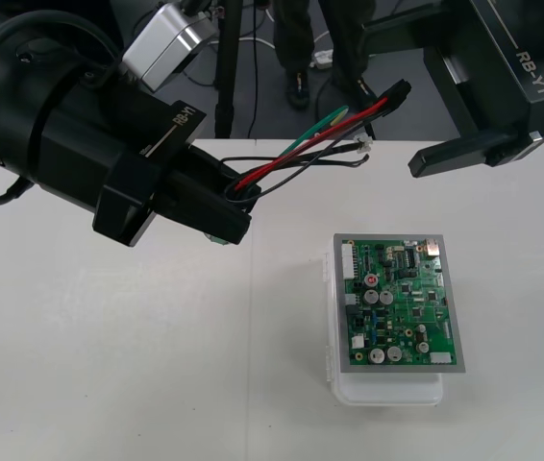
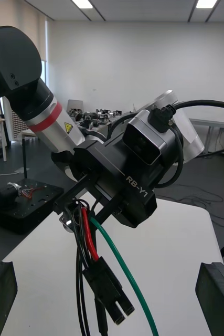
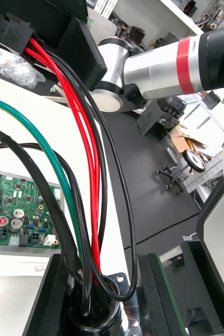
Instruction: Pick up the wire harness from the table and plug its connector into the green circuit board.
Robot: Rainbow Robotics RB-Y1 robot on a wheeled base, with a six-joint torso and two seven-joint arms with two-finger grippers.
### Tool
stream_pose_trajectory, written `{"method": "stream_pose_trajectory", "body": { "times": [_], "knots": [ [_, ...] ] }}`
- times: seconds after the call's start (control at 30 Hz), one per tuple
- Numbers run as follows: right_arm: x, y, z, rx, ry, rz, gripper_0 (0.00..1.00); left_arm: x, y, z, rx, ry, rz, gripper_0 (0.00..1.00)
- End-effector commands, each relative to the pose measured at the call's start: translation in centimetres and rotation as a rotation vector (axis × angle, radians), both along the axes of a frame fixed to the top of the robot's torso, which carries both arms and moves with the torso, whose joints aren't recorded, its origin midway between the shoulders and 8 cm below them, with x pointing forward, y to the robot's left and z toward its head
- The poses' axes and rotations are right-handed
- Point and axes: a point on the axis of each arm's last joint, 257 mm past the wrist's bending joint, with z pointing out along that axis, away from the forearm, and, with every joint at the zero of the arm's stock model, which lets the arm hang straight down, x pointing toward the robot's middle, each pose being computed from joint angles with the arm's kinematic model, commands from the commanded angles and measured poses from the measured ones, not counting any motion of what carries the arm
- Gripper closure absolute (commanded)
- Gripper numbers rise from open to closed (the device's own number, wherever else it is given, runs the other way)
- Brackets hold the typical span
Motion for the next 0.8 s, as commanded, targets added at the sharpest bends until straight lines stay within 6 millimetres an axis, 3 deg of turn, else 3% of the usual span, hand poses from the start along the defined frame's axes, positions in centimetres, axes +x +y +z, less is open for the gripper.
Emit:
{"method": "stream_pose_trajectory", "body": {
  "times": [0.03,0.3,0.8],
  "knots": [
    [-1.5,0.2,-0.1,-0.005,-0.064,0.042,0.00,-0.9,0.0,0.5,0.032,0.027,-0.018,1.00],
    [-1.5,-0.1,-1.1,-0.007,-0.035,0.032,0.00,-1.0,0.1,0.5,0.035,0.031,-0.021,1.00],
    [-1.5,-0.2,-1.1,-0.009,-0.037,0.031,0.00,-0.9,0.2,0.5,0.034,0.030,-0.019,1.00]
  ]
}}
